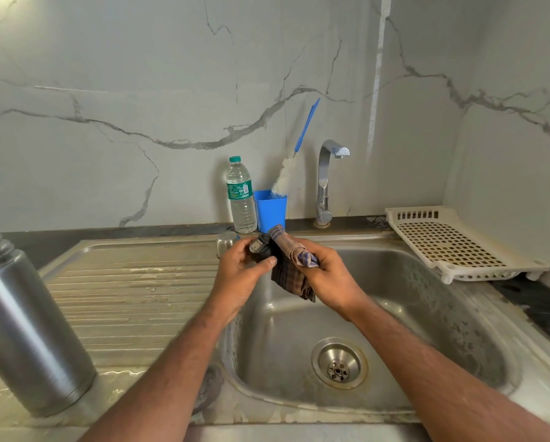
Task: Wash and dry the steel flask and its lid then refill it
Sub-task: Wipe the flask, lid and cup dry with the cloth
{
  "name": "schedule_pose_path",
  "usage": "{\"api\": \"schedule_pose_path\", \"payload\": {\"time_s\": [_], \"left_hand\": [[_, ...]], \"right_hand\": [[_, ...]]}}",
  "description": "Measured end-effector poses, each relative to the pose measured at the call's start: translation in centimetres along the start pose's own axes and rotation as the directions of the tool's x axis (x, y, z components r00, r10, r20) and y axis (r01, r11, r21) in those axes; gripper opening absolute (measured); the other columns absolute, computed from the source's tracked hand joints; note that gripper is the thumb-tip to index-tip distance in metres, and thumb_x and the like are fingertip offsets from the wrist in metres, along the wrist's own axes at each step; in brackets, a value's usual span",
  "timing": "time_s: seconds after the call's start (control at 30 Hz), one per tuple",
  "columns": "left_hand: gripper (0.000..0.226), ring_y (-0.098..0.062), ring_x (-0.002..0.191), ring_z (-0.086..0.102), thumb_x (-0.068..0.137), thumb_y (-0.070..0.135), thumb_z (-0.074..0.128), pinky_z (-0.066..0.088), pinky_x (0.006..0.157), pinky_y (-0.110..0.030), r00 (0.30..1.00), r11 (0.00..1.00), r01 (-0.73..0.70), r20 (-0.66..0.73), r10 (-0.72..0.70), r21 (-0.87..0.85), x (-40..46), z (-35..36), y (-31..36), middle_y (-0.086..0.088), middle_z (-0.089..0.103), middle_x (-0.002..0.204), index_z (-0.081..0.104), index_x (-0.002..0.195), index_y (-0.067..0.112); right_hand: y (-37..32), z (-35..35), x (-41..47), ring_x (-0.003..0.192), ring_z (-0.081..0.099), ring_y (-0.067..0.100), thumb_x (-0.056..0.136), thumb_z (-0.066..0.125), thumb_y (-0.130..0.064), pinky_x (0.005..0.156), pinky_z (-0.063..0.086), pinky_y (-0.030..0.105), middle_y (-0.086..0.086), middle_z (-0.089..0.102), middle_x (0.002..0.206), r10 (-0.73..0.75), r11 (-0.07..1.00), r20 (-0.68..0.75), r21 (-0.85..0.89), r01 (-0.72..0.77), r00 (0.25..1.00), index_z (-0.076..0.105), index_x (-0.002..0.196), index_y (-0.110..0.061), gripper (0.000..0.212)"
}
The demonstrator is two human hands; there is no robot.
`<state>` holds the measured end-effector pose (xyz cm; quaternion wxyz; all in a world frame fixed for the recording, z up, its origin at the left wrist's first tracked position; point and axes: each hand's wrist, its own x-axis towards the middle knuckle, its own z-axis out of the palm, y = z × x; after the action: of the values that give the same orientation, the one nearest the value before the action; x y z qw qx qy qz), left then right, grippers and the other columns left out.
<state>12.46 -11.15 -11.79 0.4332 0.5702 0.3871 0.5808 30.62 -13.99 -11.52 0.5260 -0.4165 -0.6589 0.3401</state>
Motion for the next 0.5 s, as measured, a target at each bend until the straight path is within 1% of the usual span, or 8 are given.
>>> {"api": "schedule_pose_path", "payload": {"time_s": [0.07,0.13,0.2,0.27,0.33,0.37,0.43,0.5], "left_hand": [[0.039,-0.016,0.105,0.07,0.083,0.01,0.082,0.054,0.086,-0.03,1.0,0.994,-0.008,0.029,0.005,0.105,-0.1,0.0,-0.2,-0.001,0.076,0.109,0.069,0.118,0.019],[0.034,-0.007,0.095,0.069,0.083,0.012,0.082,0.049,0.075,-0.02,0.998,0.997,0.004,0.068,-0.01,0.074,-0.3,0.5,0.0,0.001,0.077,0.105,0.071,0.114,0.02],[0.034,-0.006,0.09,0.067,0.081,0.012,0.081,0.048,0.072,-0.02,0.993,0.988,0.085,0.088,-0.074,-0.127,-0.4,1.1,0.4,-0.001,0.077,0.103,0.071,0.113,0.015],[0.023,-0.01,0.093,0.068,0.087,0.012,0.071,0.05,0.08,-0.026,0.988,0.935,0.147,0.092,-0.124,-0.322,0.0,1.2,0.6,-0.003,0.077,0.102,0.07,0.111,0.01],[0.018,-0.016,0.095,0.071,0.095,0.003,0.061,0.053,0.087,-0.031,0.986,0.906,0.166,0.077,-0.148,-0.389,0.4,0.9,0.5,-0.005,0.077,0.099,0.068,0.11,0.007],[0.022,-0.021,0.097,0.072,0.095,-0.001,0.06,0.055,0.088,-0.034,0.985,0.914,0.172,0.078,-0.154,-0.369,0.4,0.7,0.5,-0.007,0.077,0.1,0.066,0.115,0.007],[0.035,-0.027,0.104,0.073,0.092,-0.008,0.061,0.059,0.09,-0.038,0.984,0.95,0.172,0.098,-0.151,-0.26,0.3,0.3,0.3,-0.011,0.076,0.106,0.063,0.124,0.008],[0.036,-0.029,0.108,0.072,0.091,-0.009,0.065,0.059,0.092,-0.039,0.986,0.984,0.139,0.112,-0.127,-0.108,0.0,0.5,-0.1,-0.013,0.074,0.111,0.065,0.123,0.007]], "right_hand": [[-0.1,0.2,0.1,0.105,0.071,0.017,0.1,0.053,-0.003,0.092,0.057,0.031,-0.001,0.076,0.11,0.012,0.999,-0.006,0.031,-0.012,1.0,0.069,0.126,-0.032,0.042],[-0.2,0.1,0.2,0.109,0.07,0.012,0.102,0.052,-0.007,0.095,0.055,0.028,-0.004,0.075,0.116,0.034,0.996,-0.016,0.082,-0.032,0.999,0.067,0.129,-0.033,0.04],[0.1,0.0,0.3,0.115,0.067,0.008,0.103,0.052,-0.012,0.101,0.051,0.029,-0.009,0.073,0.12,0.045,0.997,-0.033,0.064,-0.043,0.998,0.065,0.13,-0.037,0.039],[0.4,-0.1,0.3,0.115,0.066,0.007,0.103,0.054,-0.014,0.104,0.051,0.033,-0.01,0.073,0.12,0.066,0.998,-0.04,0.018,-0.065,0.997,0.066,0.132,-0.034,0.037],[0.5,-0.3,0.3,0.111,0.066,0.004,0.102,0.056,-0.013,0.101,0.052,0.031,-0.01,0.073,0.118,0.073,0.996,-0.043,-0.05,-0.075,0.996,0.066,0.132,-0.031,0.037],[0.5,-0.3,0.2,0.109,0.066,0.002,0.101,0.057,-0.012,0.098,0.053,0.029,-0.011,0.073,0.117,0.072,0.993,-0.043,-0.09,-0.075,0.997,0.067,0.132,-0.031,0.038],[0.3,-0.5,0.1,0.104,0.066,-0.002,0.099,0.056,-0.008,0.091,0.053,0.021,-0.012,0.074,0.111,0.067,0.985,-0.027,-0.156,-0.07,0.997,0.068,0.13,-0.032,0.04],[0.0,-0.7,0.0,0.099,0.064,-0.01,0.098,0.056,-0.007,0.082,0.048,0.009,-0.014,0.074,0.109,0.046,0.975,-0.016,-0.215,-0.048,0.999,0.067,0.131,-0.033,0.044]]}}
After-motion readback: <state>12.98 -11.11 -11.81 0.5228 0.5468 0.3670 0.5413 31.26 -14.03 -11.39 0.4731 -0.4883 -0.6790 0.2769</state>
